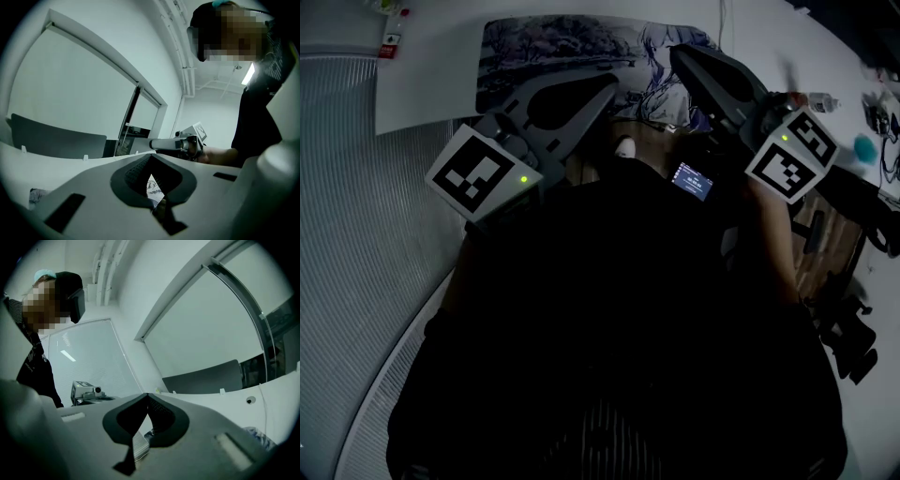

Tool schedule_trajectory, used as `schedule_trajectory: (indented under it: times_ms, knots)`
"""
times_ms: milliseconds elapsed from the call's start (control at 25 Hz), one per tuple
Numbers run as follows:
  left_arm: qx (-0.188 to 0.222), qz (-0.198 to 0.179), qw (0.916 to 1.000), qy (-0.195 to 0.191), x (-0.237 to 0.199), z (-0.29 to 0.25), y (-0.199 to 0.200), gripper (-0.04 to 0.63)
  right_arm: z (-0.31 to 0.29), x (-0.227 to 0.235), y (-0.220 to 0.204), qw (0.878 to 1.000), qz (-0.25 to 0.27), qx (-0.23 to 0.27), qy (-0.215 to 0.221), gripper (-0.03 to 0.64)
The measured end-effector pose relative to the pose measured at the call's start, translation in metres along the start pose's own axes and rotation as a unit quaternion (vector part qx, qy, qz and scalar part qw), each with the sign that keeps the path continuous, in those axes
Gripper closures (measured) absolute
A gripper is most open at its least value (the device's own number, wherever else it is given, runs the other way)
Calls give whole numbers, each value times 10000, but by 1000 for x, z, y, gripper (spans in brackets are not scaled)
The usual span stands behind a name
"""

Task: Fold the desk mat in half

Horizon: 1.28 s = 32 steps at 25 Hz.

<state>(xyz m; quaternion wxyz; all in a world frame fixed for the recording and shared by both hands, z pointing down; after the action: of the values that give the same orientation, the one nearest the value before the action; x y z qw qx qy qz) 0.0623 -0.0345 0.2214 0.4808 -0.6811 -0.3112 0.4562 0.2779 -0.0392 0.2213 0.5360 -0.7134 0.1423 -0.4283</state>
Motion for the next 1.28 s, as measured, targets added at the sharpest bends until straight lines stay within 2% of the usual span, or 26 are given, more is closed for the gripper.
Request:
schedule_trajectory:
  times_ms: [200,360,640,880,1000,1080,1240,1280]
  knots:
    - [-59,9,9999,92,0,-44,3,588,21,46,10,9999,-140,51,25,612]
    - [-88,128,9998,151,-2,-73,2,589,44,85,15,9993,-277,156,-179,612]
    - [-445,268,9986,-85,-4,-111,-4,588,95,135,6,9935,-651,396,-847,612]
    - [-656,294,9958,-572,-7,-152,-8,588,148,170,-12,9798,-869,463,-1741,612]
    - [-718,248,9926,-951,-8,-157,-11,588,174,175,-28,9678,-842,491,-2320,612]
    - [-818,266,9884,-1250,-9,-168,-13,588,198,184,-45,9533,-956,546,-2812,612]
    - [-980,427,9825,-1528,-15,-199,-12,588,243,230,-107,9220,-1569,311,-3525,612]
    - [-1000,450,9814,-1576,-16,-202,-13,588,250,241,-129,9141,-1758,186,-3650,580]
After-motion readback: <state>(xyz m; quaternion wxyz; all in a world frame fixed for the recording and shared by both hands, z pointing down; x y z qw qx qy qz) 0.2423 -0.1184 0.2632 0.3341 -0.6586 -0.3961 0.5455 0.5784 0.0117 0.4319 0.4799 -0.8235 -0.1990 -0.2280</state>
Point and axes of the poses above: the fingertips, and each gripper's own axes: z backward along the fingers, x to its right, y out of its top, the point moved 9 cm from there along z, backward along the fingers, and after that the axes turned 5 degrees about x, right-handed, at the moved point
